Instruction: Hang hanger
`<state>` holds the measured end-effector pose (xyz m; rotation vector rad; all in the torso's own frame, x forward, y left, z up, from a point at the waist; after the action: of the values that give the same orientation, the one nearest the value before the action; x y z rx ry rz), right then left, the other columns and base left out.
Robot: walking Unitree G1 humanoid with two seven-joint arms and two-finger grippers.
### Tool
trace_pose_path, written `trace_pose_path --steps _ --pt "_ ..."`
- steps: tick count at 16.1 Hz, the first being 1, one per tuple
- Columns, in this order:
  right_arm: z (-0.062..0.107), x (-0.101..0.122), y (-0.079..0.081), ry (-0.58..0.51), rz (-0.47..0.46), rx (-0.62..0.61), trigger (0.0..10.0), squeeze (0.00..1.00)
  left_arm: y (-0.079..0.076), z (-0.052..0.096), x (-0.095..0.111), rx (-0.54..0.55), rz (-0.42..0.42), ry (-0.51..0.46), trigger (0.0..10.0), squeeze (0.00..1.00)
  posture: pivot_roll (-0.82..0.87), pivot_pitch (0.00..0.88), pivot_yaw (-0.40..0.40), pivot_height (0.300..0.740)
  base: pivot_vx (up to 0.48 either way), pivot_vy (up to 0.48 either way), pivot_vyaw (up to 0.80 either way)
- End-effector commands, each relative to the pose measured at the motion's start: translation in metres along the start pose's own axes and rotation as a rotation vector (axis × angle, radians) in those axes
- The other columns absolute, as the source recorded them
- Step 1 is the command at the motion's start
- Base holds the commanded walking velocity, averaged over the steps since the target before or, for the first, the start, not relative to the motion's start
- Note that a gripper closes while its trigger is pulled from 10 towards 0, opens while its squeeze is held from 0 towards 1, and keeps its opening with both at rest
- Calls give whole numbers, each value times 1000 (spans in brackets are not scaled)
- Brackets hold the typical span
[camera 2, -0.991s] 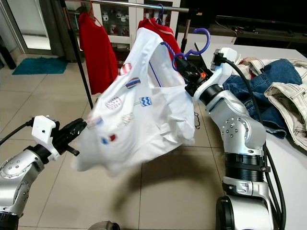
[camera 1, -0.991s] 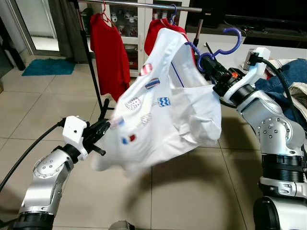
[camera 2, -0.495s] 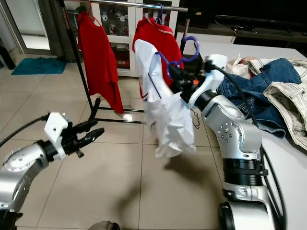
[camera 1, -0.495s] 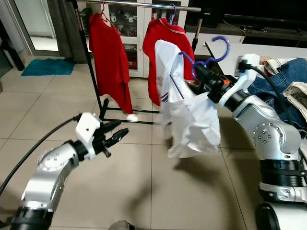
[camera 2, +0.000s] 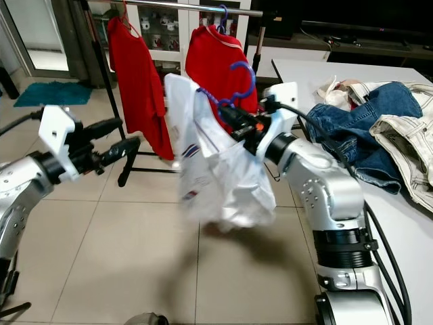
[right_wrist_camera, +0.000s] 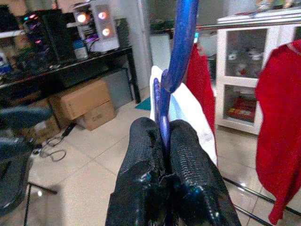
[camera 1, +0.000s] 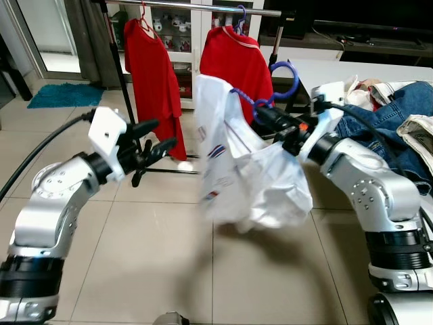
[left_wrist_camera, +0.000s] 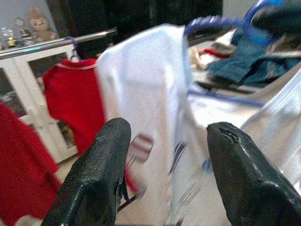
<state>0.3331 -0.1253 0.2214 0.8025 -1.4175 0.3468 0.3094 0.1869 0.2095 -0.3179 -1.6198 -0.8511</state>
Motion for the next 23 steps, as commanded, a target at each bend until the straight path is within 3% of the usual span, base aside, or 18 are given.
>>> trace_pose_path --steps 1,2,4,5,6,8,9,10,11,17,18,19,20,23 --pt "1 6 8 3 56 52 10000 0 -1 -6 29 -83 -15 -104 10000 0 93 0 -26 740 0 0 0" --pt "1 4 10 24 73 69 10000 0 2 -7 39 -120 -29 -131 10000 0 96 0 -28 740 0 0 0" --pt "1 -1 16 125 161 141 10000 0 28 -6 74 -264 -85 -169 10000 0 103 0 -36 740 0 0 0" --pt "1 -1 17 150 182 157 10000 0 32 -6 80 -321 -98 -153 10000 827 107 0 -37 740 0 0 0" --pt "1 -2 21 208 239 200 10000 0 33 -8 82 -466 -129 -82 10000 1000 111 0 -36 740 0 0 0" --pt "1 -2 26 247 280 234 10000 0 31 -10 76 -552 -144 -18 10000 1000 108 0 -29 740 0 0 0" --pt "2 -2 32 287 323 271 10000 0 28 -13 66 -643 -132 50 10000 698 106 0 -25 740 0 0 0" --pt "3 -2 35 305 343 283 10000 0 26 -14 61 -687 -129 84 10000 314 105 0 -20 740 0 0 0" --pt "3 0 40 321 369 298 10000 0 25 -15 54 -746 -117 128 10000 0 103 0 -13 740 0 0 0" --pt "8 -2 62 390 450 403 10000 0 23 -23 28 -872 -172 258 10000 0 94 0 0 740 0 0 0" --pt "8 -3 65 404 460 411 10000 0 22 -28 27 -882 -170 250 6784 0 94 0 0 740 0 0 0" --pt "8 -4 66 410 466 415 10000 0 21 -30 27 -889 -172 243 1804 0 93 0 2 740 0 0 0" --pt "9 -6 68 423 476 424 10000 0 19 -33 27 -909 -175 230 0 0 93 0 3 740 0 0 0" --pt "8 -9 72 439 485 432 10000 0 12 -39 23 -930 -192 226 0 0 92 0 8 740 0 0 0"
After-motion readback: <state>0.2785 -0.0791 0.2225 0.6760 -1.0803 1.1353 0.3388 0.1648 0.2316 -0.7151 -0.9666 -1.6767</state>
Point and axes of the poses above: a point about 5 cm out from each wrist's last joint towards the gripper, its own z axis pointing back from the gripper into the wrist, its own x axis along the axis of the wrist's last joint, y = z × x, the point moved 1 cm from there along -z, pointing out of the wrist towards the gripper, and after that the axes turned 9 degrees about -z, right-handed, at the moved point
